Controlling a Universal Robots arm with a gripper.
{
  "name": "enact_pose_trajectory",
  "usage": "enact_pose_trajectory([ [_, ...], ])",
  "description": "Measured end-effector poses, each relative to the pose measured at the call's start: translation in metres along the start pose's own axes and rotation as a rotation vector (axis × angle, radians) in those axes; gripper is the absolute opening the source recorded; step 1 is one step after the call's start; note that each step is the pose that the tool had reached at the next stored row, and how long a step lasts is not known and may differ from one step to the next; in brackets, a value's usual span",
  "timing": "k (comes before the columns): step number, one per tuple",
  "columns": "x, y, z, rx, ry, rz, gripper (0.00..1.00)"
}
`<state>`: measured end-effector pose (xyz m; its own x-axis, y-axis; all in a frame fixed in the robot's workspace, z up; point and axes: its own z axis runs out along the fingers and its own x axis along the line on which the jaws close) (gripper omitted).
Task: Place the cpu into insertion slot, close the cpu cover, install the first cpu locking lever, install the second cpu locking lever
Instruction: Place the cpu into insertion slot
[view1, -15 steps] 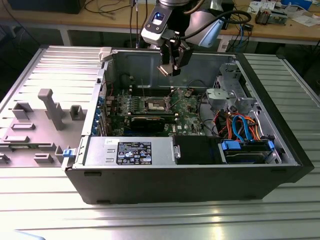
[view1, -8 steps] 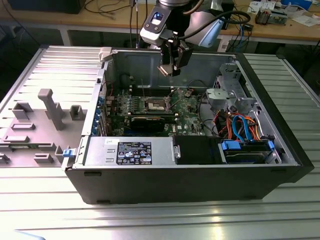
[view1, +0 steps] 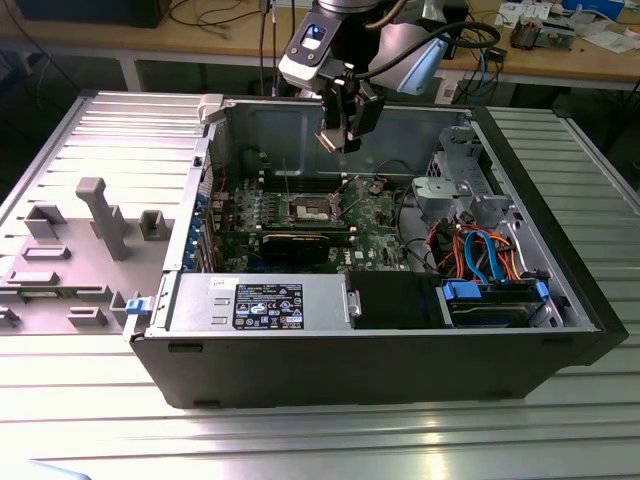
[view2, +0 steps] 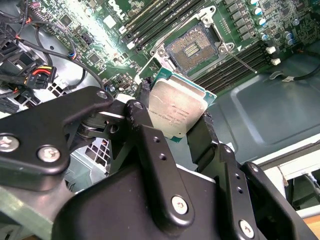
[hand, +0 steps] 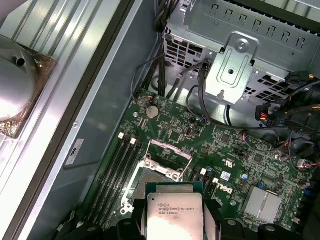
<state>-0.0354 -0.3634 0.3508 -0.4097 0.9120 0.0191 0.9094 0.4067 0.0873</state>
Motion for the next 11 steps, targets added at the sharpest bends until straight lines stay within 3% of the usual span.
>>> enact_pose_trajectory([
  [11,0.0001,-0.0002,0.0000,-0.0005,-0.0020,0.024,0.54],
])
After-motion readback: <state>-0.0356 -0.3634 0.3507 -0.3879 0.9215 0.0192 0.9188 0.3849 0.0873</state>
